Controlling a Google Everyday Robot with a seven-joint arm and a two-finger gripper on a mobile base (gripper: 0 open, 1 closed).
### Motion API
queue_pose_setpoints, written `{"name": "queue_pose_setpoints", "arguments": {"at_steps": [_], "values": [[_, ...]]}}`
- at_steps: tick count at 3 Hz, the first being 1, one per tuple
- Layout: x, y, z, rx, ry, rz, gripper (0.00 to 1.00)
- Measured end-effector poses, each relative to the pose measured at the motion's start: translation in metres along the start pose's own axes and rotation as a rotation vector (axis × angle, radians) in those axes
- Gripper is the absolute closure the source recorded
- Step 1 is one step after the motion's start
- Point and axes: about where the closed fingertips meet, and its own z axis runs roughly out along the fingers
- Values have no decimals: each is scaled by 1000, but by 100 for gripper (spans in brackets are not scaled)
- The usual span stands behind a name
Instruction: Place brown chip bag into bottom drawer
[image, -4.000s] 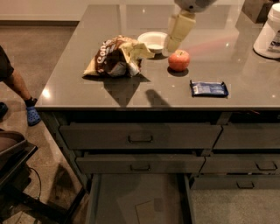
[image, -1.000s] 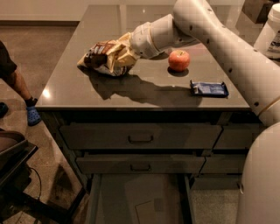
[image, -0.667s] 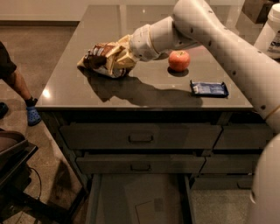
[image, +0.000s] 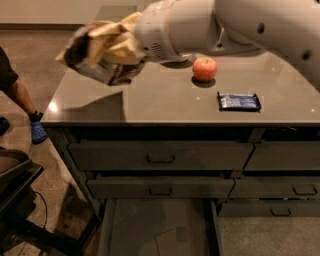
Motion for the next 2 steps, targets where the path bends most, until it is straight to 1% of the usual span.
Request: {"name": "queue_pose_setpoints", "arguments": {"at_steps": [1,2], "values": [[-74,70,-6,87,-50,14,100],[-86,100,3,123,-53,46,100]]}}
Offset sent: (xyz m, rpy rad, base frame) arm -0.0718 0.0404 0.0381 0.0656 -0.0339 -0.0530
